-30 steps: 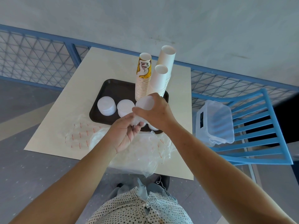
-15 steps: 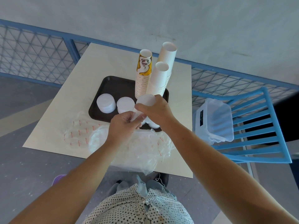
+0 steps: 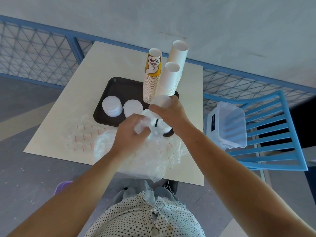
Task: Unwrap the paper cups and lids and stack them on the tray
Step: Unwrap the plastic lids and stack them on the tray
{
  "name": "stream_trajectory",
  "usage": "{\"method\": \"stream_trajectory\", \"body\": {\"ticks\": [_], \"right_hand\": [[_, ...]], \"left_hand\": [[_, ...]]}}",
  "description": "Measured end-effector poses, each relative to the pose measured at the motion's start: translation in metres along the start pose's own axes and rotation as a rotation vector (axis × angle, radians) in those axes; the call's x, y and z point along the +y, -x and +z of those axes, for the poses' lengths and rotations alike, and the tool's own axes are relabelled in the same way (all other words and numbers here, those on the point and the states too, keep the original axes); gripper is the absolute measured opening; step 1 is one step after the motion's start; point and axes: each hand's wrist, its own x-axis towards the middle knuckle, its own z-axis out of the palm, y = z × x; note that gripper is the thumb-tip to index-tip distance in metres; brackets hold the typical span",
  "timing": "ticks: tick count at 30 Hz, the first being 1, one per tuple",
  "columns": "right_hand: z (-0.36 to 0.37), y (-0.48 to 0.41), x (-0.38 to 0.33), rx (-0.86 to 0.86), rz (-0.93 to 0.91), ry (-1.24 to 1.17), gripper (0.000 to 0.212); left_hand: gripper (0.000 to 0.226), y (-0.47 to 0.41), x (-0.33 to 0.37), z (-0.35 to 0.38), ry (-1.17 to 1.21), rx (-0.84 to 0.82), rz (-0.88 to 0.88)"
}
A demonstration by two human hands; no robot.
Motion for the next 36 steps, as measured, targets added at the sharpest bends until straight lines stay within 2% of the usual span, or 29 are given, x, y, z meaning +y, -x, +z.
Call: {"method": "stream_trajectory", "body": {"ticks": [3, 5, 7, 9, 11, 15, 19, 20, 22, 27, 36], "right_hand": [[-0.008, 0.002, 0.004, -0.096, -0.079, 0.116, 0.082], [-0.012, 0.003, 0.009, -0.17, -0.148, 0.223, 0.083], [-0.012, 0.006, 0.012, -0.231, -0.207, 0.305, 0.085], [-0.012, 0.008, 0.013, -0.282, -0.263, 0.364, 0.088], [-0.012, 0.011, 0.014, -0.311, -0.305, 0.414, 0.088], [-0.013, 0.02, 0.02, -0.298, -0.396, 0.488, 0.092], [-0.015, 0.025, 0.033, -0.271, -0.541, 0.572, 0.094], [-0.016, 0.026, 0.036, -0.273, -0.56, 0.598, 0.092], [-0.016, 0.028, 0.04, -0.291, -0.582, 0.661, 0.088], [-0.014, 0.028, 0.048, -0.346, -0.588, 0.729, 0.089], [-0.015, 0.023, 0.058, -0.33, -0.576, 0.767, 0.083]], "left_hand": [[0.032, -0.004, 0.003, -0.005, 0.327, -0.071, -0.304], [0.021, -0.014, 0.008, -0.006, 0.518, -0.046, -0.476], [0.012, -0.02, 0.012, -0.005, 0.579, -0.053, -0.61], [0.017, -0.02, 0.014, -0.003, 0.575, -0.136, -0.575], [0.034, -0.019, 0.012, -0.001, 0.554, -0.186, -0.528], [0.036, -0.018, 0.011, 0.006, 0.342, -0.148, -0.496], [0.032, -0.013, 0.011, 0.009, 0.292, -0.133, -0.537], [0.038, -0.012, 0.01, 0.01, 0.288, -0.145, -0.537], [0.052, -0.011, 0.01, 0.011, 0.25, -0.185, -0.535], [0.041, -0.014, 0.007, 0.014, 0.147, -0.204, -0.575], [0.056, -0.012, -0.004, 0.019, 0.064, -0.276, -0.558]]}}
